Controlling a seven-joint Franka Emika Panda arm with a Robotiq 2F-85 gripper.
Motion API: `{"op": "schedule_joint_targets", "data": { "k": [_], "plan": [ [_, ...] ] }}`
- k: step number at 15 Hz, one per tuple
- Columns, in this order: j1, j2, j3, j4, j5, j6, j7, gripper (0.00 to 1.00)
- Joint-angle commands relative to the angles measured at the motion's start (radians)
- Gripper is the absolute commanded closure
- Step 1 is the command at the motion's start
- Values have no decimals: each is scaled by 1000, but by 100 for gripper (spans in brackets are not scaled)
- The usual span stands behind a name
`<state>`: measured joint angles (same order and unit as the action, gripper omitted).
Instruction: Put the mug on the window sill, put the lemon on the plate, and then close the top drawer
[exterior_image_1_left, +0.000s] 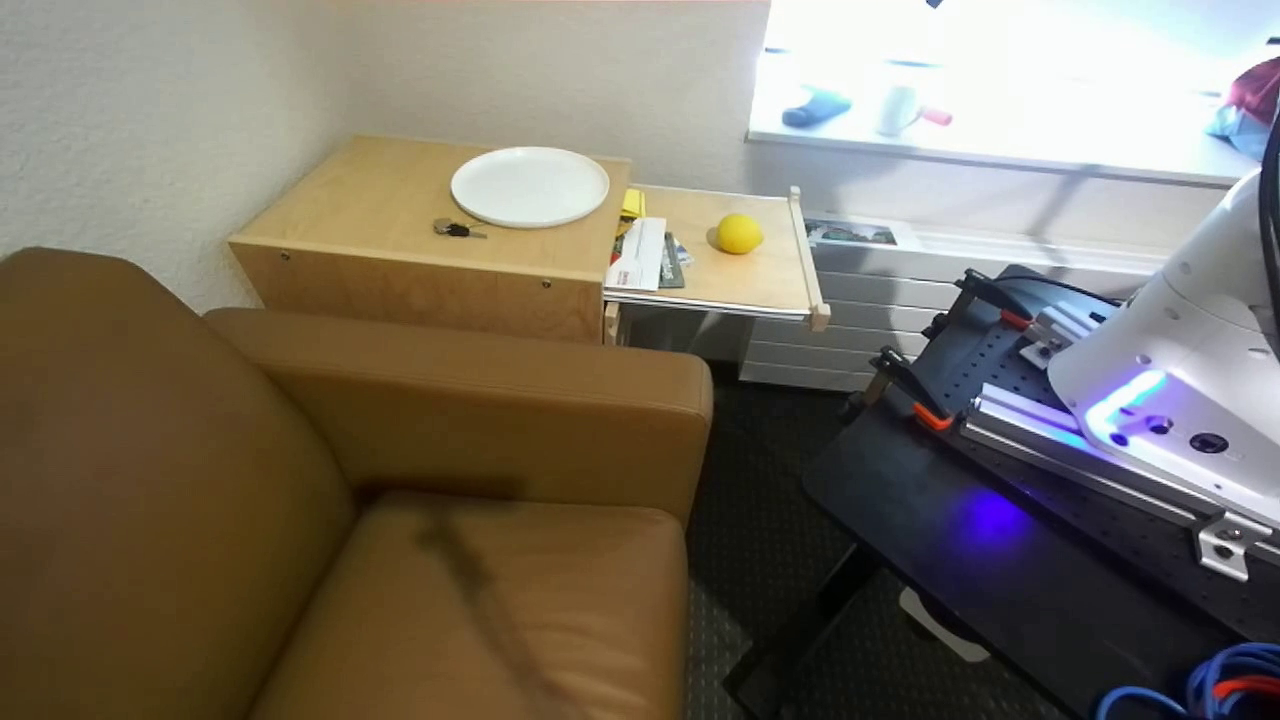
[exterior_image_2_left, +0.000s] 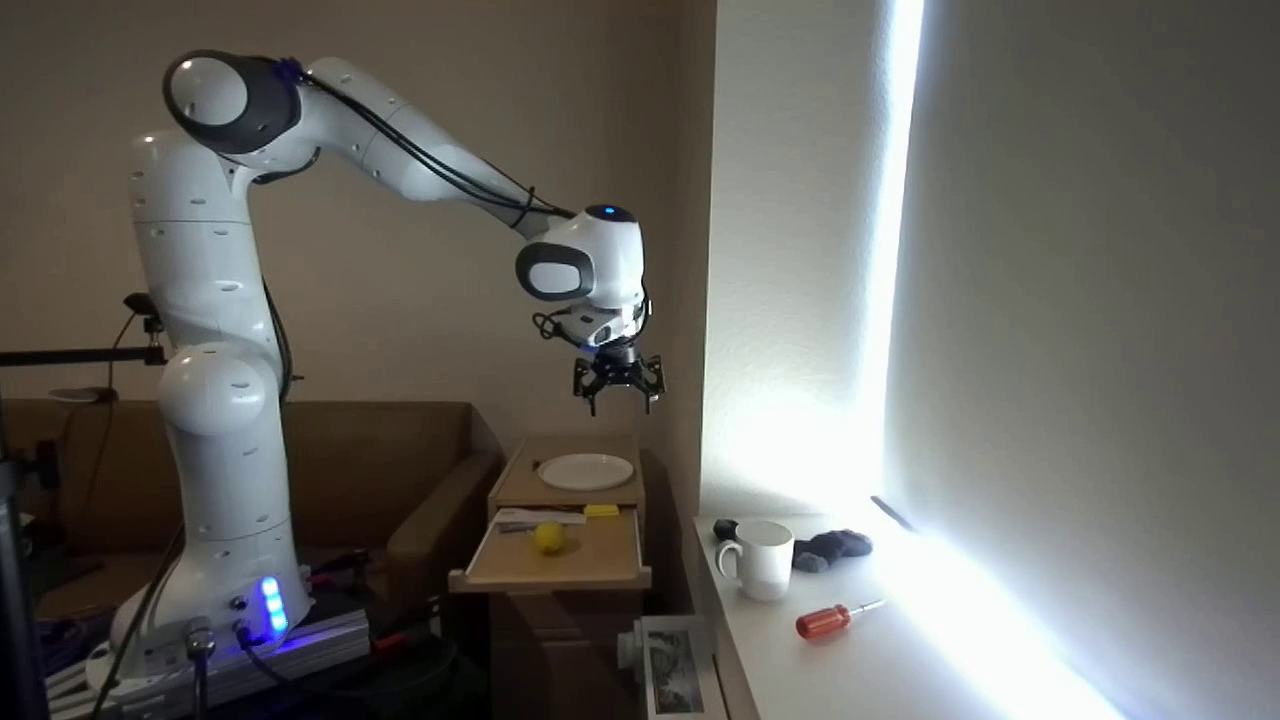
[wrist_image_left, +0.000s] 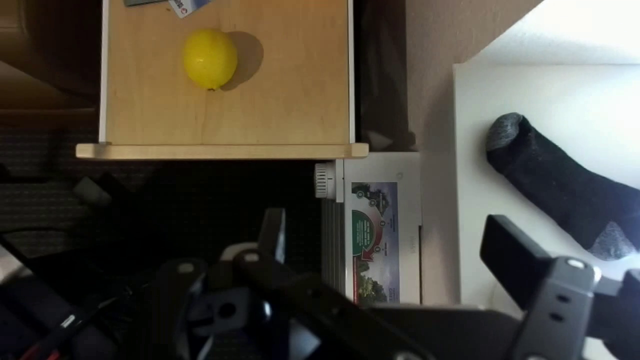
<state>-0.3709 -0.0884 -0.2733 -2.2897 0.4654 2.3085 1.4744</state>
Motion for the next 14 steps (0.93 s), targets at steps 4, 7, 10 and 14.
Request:
{"op": "schedule_joint_targets", "data": {
  "k": [4, 7, 10, 14],
  "plan": [
    [27, 29, -7, -3, -35, 32, 24, 0],
    [91, -17, 59, -155, -169, 115, 37, 0],
    [161, -46, 127, -281, -284, 167, 81, 0],
    [247, -54, 208, -395, -284, 259, 140, 0]
  ]
}}
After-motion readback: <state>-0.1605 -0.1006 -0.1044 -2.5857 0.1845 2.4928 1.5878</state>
